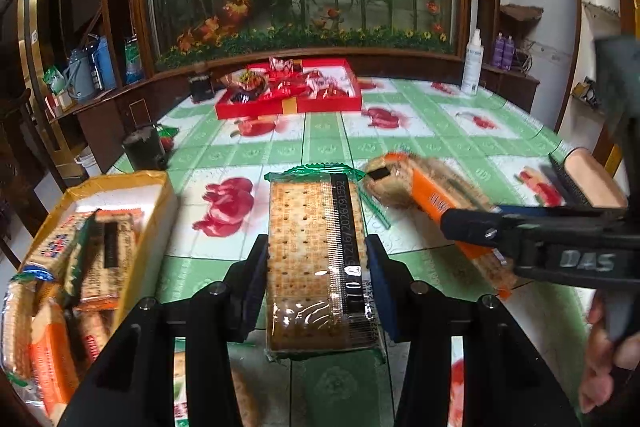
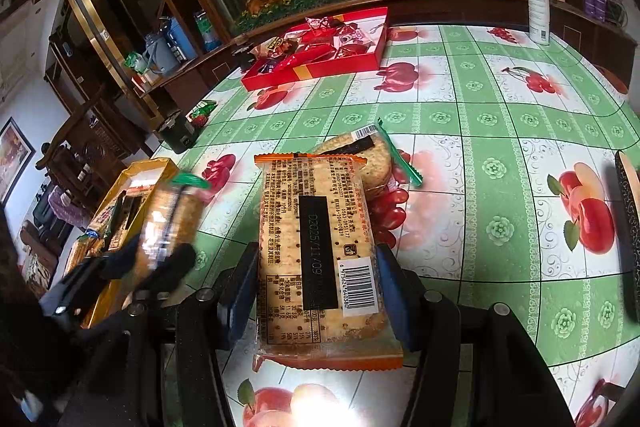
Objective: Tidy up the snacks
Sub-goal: 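Lift both held cracker packs off the table, then carry both packs over the yellow tray and open both tools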
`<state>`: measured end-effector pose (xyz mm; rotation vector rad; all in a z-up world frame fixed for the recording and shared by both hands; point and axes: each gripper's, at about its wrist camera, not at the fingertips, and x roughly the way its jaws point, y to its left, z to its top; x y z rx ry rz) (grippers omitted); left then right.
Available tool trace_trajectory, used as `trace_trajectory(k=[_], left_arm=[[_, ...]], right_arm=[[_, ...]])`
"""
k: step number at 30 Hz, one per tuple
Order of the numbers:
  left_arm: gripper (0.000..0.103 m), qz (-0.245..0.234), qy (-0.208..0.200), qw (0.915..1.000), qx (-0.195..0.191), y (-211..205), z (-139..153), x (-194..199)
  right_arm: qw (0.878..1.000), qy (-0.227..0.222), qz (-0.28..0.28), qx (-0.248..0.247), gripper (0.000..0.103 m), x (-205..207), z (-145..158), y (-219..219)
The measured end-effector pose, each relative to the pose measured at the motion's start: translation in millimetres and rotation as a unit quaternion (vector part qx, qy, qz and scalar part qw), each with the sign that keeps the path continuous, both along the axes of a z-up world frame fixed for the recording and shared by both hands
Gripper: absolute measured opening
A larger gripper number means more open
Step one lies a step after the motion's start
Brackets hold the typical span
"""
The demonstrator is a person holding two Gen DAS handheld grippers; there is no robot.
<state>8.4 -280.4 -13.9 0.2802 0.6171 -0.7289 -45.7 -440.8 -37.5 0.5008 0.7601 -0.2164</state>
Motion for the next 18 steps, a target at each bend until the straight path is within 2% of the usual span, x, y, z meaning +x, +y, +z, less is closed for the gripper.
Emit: trace_trajectory(k=[5, 11, 18], left_arm=[[0.046, 0.002, 0.009, 0.9998, -0.019, 21.5, 18.1, -0.9], [0.046, 0.029, 0.020, 0.9984, -0.044, 68.2, 39.8, 14.4], [0.046, 0.113, 0.041, 0.9908, -0.062, 147.1, 47.0, 54.1]], right_arm=[[1.000, -0.010, 0.012, 0.019, 0.061, 3.2, 1.1, 3.7], [0.996, -0.029, 0.058, 0.058, 0.061, 17.5, 9.0, 31.2], [0.990, -0.031, 0.118, 0.073, 0.061, 69.0, 25.5, 84.8]])
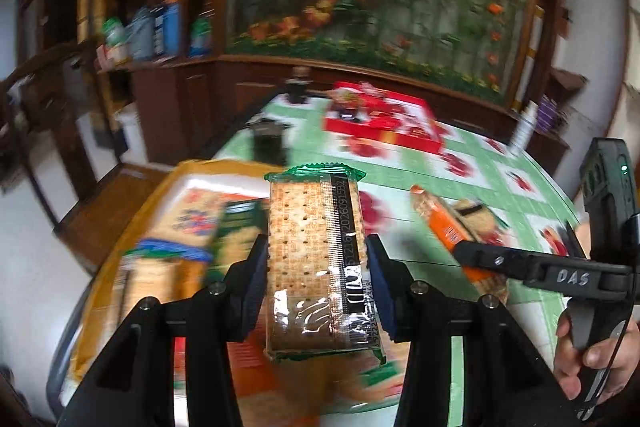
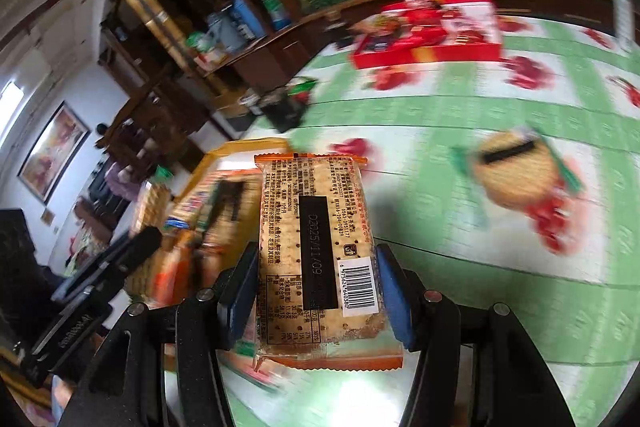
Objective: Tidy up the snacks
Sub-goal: 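Carry both packs over the yellow tray and open both tools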
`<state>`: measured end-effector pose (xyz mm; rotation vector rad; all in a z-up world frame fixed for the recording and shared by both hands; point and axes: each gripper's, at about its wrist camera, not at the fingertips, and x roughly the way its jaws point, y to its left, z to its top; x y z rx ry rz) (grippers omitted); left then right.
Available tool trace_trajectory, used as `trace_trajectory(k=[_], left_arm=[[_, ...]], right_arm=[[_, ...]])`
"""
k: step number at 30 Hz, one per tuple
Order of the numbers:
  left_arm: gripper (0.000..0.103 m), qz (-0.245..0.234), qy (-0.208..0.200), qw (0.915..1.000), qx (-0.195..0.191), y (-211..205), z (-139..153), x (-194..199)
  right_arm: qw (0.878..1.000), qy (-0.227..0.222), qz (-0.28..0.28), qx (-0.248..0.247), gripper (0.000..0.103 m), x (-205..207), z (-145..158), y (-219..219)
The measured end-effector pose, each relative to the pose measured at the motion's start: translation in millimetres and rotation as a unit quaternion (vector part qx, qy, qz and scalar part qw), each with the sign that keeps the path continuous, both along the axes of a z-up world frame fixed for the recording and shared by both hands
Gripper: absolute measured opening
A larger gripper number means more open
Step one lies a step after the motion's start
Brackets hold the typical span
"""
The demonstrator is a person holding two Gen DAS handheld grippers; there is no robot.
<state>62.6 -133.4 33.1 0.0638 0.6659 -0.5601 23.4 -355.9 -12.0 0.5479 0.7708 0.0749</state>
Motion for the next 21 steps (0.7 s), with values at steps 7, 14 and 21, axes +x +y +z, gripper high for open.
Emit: trace_trajectory(k=[7, 14, 21], left_arm=[[0.046, 0.055, 0.032, 0.9980, 0.007, 42.5, -19.1, 34.0], [0.046, 0.058, 0.036, 0.9975, 0.020, 48.1, -32.2, 40.9], [0.046, 0.059, 0.031, 0.9976, 0.019, 51.6, -34.0, 39.2]], right_arm=[[0.999, 0.001, 0.050, -0.003, 0.061, 80.4, 11.8, 64.4], [0.998, 0.029, 0.050, -0.036, 0.061, 146.4, -3.7, 94.7], [0.996, 0.050, 0.052, -0.055, 0.062, 171.7, -20.0, 107.6]])
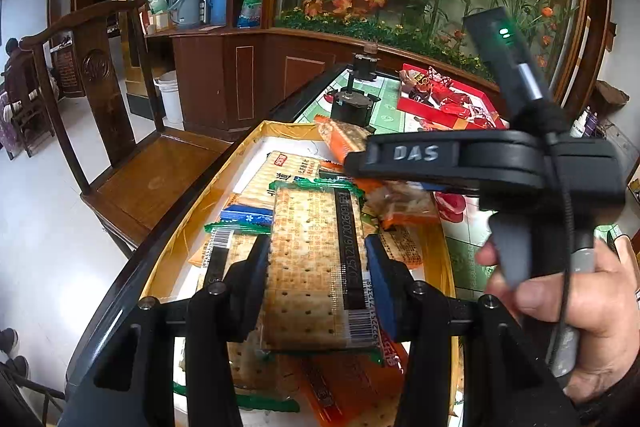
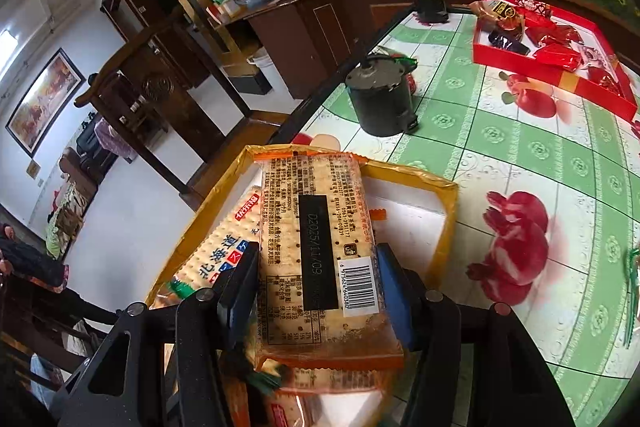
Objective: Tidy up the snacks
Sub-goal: 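Carry both packs over the yellow tray and open both tools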
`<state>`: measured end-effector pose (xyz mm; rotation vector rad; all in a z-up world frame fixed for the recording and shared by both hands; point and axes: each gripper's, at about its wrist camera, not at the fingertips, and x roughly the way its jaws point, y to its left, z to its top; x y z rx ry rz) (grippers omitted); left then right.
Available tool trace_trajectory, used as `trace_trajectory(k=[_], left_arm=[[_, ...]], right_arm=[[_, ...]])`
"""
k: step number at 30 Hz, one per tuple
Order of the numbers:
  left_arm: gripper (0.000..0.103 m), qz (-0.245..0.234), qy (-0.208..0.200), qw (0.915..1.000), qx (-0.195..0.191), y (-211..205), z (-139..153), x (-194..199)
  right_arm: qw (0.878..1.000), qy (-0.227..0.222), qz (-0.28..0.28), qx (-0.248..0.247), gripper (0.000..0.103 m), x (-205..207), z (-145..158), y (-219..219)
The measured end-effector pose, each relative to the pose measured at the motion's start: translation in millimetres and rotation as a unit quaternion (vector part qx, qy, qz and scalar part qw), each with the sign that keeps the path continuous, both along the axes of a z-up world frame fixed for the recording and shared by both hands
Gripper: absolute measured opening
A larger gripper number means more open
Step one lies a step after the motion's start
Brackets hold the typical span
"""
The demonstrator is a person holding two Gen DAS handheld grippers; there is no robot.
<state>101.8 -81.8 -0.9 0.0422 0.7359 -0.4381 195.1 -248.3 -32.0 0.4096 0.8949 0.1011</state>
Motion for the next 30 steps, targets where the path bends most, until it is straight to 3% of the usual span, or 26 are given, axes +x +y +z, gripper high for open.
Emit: trace_trajectory(k=[3, 6, 10, 17, 23, 28, 30], left_arm=[[0.048, -0.002, 0.002, 1.0000, -0.006, 2.0, 0.1, 0.5], [0.058, -0.001, 0.001, 1.0000, -0.006, 4.0, 1.9, 0.4], [0.058, -0.002, -0.010, 0.9999, -0.012, 7.1, 11.2, -5.2], [0.058, 0.006, -0.023, 0.9994, -0.026, 12.8, 24.3, -10.4], [0.058, 0.005, -0.024, 0.9993, -0.027, 6.8, 27.1, -17.1], [0.058, 0.000, -0.029, 0.9993, -0.023, 2.8, 31.2, -24.3], [0.058, -0.002, -0.033, 0.9992, -0.021, 1.0, 33.1, -27.7]], right_arm=[[1.000, -0.005, 0.009, -0.008, 0.065, -0.6, 2.1, 3.1], [0.999, -0.025, 0.018, -0.009, 0.068, -11.2, 11.6, -0.2], [0.998, -0.052, 0.019, 0.004, 0.069, -44.0, 25.7, -15.6], [1.000, -0.011, 0.014, 0.000, 0.070, -108.4, 3.6, -54.7], [0.995, 0.020, 0.079, -0.064, 0.071, -138.3, -21.7, -24.4], [0.980, 0.007, 0.134, -0.148, 0.088, -147.8, -28.0, 13.7], [0.972, -0.007, 0.145, -0.185, 0.089, -152.8, -29.7, 22.4]])
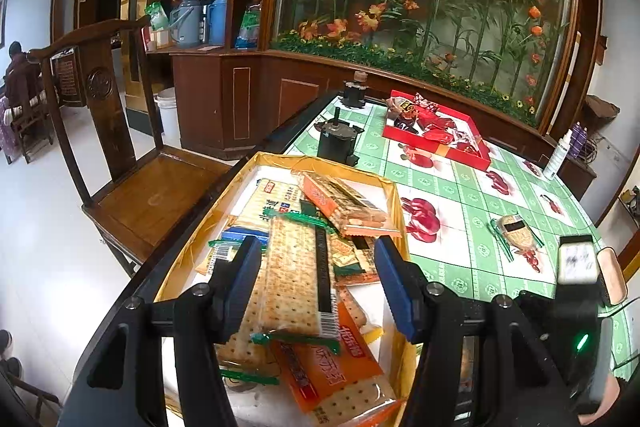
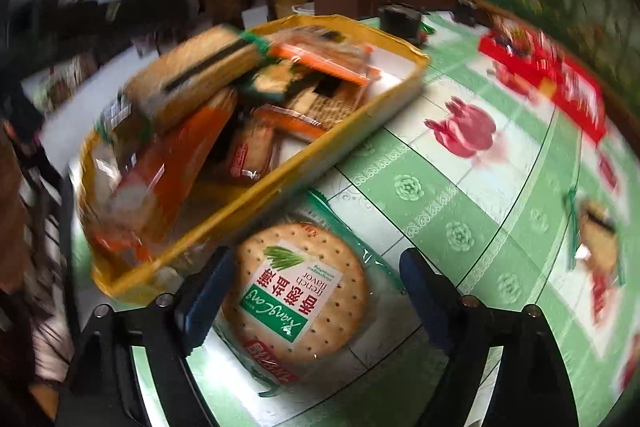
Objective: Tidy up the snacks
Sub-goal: 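Grasp the round Xiang biscuit pack with left tool while right grasps a round biscuit pack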
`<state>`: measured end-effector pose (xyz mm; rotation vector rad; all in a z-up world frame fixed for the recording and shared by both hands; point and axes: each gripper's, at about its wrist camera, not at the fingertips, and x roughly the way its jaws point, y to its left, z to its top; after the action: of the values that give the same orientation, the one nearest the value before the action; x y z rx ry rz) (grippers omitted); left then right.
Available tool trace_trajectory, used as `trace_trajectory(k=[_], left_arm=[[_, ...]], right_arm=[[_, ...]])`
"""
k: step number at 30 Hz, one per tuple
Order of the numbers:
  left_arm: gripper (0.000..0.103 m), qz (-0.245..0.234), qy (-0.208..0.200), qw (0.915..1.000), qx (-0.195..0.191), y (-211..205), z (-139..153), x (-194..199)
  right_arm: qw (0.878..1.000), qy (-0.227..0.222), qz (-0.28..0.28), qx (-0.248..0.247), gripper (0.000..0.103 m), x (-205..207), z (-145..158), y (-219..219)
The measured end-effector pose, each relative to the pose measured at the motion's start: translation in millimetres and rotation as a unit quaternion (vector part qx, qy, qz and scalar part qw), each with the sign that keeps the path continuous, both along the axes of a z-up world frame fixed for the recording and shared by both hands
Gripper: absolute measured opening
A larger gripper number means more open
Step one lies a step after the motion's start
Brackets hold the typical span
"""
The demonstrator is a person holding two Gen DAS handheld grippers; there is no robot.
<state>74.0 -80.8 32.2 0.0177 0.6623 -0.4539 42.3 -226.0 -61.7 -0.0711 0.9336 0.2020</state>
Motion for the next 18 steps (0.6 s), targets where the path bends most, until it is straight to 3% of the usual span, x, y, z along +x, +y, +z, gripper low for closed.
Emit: trace_trajectory(k=[6, 12, 15, 18], left_arm=[[0.058, -0.016, -0.001, 0.9999, 0.003, -9.2, 2.9, -8.8], [0.058, -0.059, 0.000, 0.9981, 0.015, -37.2, 1.5, -25.5], [0.058, -0.107, 0.026, 0.9939, 0.016, -58.2, -5.1, -36.6], [0.069, -0.148, 0.057, 0.9870, 0.022, -84.2, -17.1, -49.9]], right_arm=[[1.000, 0.005, -0.030, 0.002, 0.088, -11.0, 0.1, -33.1], [0.990, 0.005, -0.140, 0.001, 0.088, -29.9, 2.3, -107.1], [0.978, -0.011, -0.197, 0.068, 0.088, -45.0, 10.8, -149.9], [0.958, -0.039, -0.249, 0.134, 0.088, -58.7, 21.4, -180.4]])
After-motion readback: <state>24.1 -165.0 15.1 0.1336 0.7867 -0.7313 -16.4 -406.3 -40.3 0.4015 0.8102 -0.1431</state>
